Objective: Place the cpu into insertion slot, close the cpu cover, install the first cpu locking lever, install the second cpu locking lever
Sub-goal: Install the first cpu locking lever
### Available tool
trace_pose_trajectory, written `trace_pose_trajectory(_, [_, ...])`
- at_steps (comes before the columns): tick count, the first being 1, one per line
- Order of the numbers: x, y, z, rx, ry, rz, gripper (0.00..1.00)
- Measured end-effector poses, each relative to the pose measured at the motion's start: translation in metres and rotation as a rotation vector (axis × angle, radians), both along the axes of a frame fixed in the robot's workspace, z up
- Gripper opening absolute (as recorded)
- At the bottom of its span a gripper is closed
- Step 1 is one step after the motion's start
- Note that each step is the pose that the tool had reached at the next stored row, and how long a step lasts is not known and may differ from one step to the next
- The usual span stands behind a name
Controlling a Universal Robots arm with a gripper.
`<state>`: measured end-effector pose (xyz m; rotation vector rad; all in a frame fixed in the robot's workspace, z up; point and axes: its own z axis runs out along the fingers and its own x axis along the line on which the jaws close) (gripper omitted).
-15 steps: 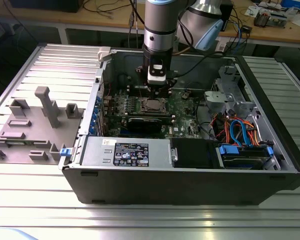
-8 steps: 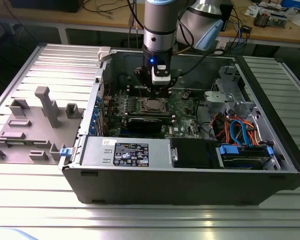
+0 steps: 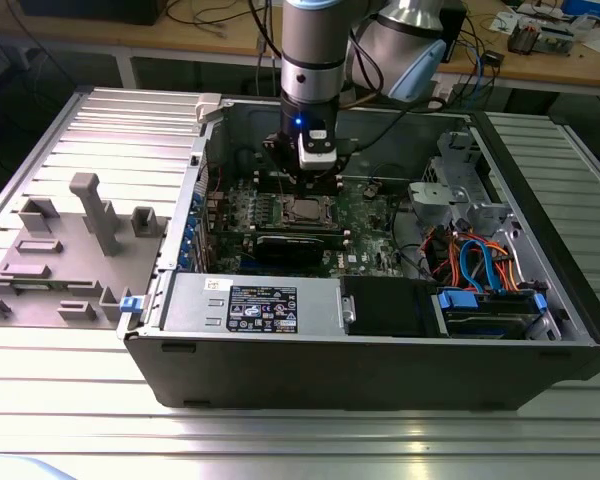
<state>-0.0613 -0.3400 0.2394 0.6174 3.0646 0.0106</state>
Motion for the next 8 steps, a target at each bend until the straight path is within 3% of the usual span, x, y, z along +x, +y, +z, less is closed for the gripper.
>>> trace_pose_trajectory(8, [-0.0004,0.0000,0.0088,0.0001,-0.0001,0.016,0.11])
